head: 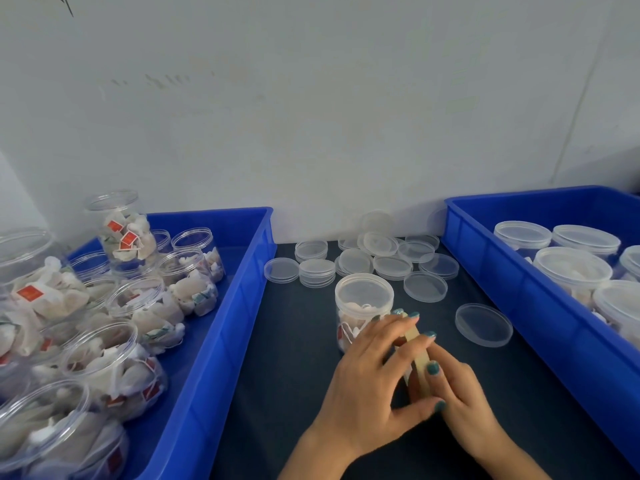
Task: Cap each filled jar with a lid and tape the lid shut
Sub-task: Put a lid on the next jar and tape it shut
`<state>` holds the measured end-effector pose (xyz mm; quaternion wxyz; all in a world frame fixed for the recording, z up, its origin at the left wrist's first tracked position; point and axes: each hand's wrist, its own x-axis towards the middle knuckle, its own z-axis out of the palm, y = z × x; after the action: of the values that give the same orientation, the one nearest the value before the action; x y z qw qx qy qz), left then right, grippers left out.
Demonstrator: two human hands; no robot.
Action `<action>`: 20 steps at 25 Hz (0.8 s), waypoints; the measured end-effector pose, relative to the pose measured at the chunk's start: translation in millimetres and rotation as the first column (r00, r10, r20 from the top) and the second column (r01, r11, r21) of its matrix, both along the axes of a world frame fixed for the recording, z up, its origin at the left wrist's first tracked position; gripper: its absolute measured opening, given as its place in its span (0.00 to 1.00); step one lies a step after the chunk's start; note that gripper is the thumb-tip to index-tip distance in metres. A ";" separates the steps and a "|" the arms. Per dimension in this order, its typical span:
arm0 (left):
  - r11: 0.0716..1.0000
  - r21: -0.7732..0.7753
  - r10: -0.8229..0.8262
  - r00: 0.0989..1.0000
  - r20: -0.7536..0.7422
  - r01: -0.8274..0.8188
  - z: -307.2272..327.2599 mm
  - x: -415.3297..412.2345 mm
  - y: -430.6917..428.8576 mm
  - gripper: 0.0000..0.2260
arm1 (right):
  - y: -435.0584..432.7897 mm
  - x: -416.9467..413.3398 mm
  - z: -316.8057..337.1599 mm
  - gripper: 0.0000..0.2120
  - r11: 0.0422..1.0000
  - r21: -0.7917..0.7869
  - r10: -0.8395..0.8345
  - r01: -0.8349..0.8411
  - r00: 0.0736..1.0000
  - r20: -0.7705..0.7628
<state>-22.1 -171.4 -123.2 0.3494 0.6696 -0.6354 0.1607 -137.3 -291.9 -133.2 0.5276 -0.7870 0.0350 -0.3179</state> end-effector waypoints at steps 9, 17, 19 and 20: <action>0.997 -0.069 0.010 0.889 -0.457 -0.046 6.1 -9.0 5.7 0.32 | 3.4 -4.0 3.1 0.26 0.992 -0.035 0.119 -0.119 0.993 0.000; 0.992 0.041 0.117 0.784 -0.610 -0.117 12.0 -5.0 12.8 0.19 | 4.4 -3.0 2.9 0.18 0.977 0.106 0.192 -0.184 0.979 -0.072; 0.999 0.050 0.046 0.787 -0.616 -0.020 12.2 -1.7 15.2 0.16 | 2.8 -0.5 5.7 0.21 0.956 0.205 0.230 -0.208 0.969 -0.090; 0.998 0.055 0.008 0.753 -0.658 0.037 12.7 -1.4 15.2 0.15 | 3.2 0.9 7.0 0.22 0.946 0.233 0.255 -0.226 0.962 -0.099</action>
<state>-23.5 -156.2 -110.5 0.5298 0.6894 -0.4819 -0.1082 -136.4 -288.7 -126.1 0.6430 -0.7407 0.0071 -0.1943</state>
